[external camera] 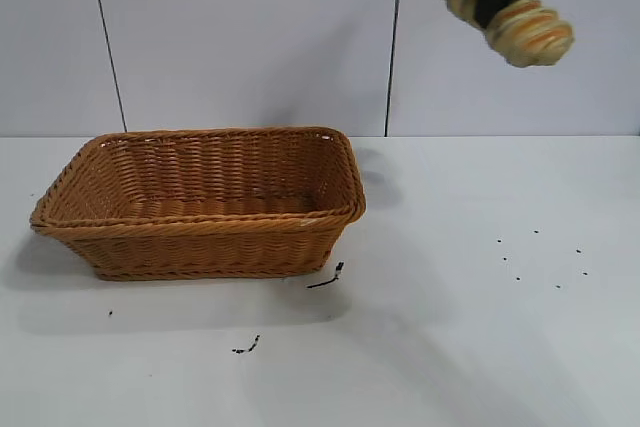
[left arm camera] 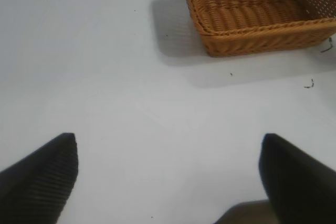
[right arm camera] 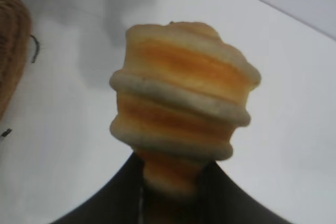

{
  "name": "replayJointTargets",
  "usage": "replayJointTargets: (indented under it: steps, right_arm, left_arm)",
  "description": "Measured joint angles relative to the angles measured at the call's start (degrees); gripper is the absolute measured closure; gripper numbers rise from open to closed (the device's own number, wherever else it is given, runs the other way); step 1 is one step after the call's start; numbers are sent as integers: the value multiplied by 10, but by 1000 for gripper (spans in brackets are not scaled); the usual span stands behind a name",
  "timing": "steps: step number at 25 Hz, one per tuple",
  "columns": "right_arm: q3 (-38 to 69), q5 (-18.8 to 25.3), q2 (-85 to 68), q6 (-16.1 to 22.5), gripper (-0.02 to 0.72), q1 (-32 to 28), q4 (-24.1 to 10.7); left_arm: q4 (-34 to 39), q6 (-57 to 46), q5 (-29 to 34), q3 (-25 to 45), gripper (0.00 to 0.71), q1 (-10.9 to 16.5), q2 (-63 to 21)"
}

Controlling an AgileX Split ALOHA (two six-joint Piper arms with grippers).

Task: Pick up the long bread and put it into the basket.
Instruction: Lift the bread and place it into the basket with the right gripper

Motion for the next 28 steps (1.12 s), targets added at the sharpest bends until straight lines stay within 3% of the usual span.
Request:
replayJointTargets:
  steps: [4, 8, 17, 25, 28]
  right_arm:
    - [0, -89, 16, -82, 563, 55, 0]
    - [0, -151, 46, -170, 566, 91, 8]
    - [0, -175, 136, -340, 567, 105, 115]
    - [0, -215, 186, -362, 565, 105, 120]
    - [0, -216, 189, -362, 473, 105, 121]
  left_arm:
    - [0, 0, 0, 0, 14, 0, 0]
    - [0, 0, 0, 0, 14, 0, 0]
    - [0, 0, 0, 0, 14, 0, 0]
    - [0, 0, 0, 0, 14, 0, 0]
    - [0, 0, 0, 0, 14, 0, 0]
